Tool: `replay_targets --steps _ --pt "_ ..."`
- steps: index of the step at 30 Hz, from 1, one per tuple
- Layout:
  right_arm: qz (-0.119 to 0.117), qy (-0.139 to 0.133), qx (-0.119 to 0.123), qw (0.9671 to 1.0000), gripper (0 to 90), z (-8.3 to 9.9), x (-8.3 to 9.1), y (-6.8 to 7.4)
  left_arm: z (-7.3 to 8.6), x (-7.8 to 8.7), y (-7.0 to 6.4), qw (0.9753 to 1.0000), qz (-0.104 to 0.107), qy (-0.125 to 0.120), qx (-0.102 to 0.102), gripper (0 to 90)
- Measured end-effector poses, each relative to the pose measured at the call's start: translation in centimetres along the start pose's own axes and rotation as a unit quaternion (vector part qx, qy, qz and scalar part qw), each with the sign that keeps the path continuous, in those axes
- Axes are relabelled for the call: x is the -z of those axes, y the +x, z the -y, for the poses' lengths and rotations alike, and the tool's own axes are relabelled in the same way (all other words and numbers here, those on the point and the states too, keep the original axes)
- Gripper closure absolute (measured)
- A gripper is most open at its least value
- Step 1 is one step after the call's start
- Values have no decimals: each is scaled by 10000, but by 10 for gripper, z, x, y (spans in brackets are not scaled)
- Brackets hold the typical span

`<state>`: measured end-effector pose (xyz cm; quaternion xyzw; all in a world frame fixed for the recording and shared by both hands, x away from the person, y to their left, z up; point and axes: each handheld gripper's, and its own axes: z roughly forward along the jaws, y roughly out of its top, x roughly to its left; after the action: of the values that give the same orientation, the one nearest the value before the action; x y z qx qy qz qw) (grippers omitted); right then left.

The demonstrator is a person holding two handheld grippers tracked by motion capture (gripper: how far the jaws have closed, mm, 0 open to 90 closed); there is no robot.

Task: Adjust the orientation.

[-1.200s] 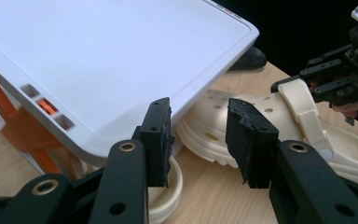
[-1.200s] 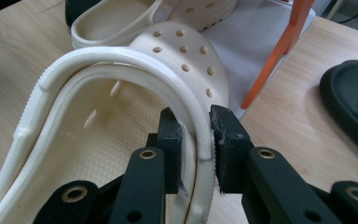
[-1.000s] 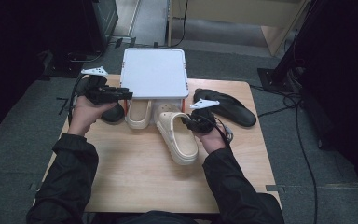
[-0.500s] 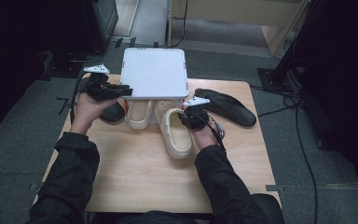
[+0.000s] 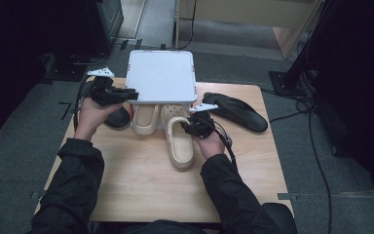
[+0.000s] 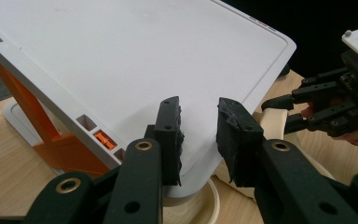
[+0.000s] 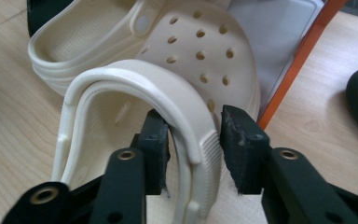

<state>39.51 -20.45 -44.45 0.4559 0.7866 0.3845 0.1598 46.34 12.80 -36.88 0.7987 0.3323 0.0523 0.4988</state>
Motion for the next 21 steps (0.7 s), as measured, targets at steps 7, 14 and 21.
replay_targets --steps 7,14,21 --pt "-376 -233 -217 9988 593 5 19 -5 0 0 0 10000 -27 -14 -18 715" --pt "-502 -286 -105 9983 643 11 38 -5 1 0 0 10000 -39 -14 -3 725" --pt "-801 -363 251 9958 721 28 55 2 1 0 0 10000 -52 -35 9 730"
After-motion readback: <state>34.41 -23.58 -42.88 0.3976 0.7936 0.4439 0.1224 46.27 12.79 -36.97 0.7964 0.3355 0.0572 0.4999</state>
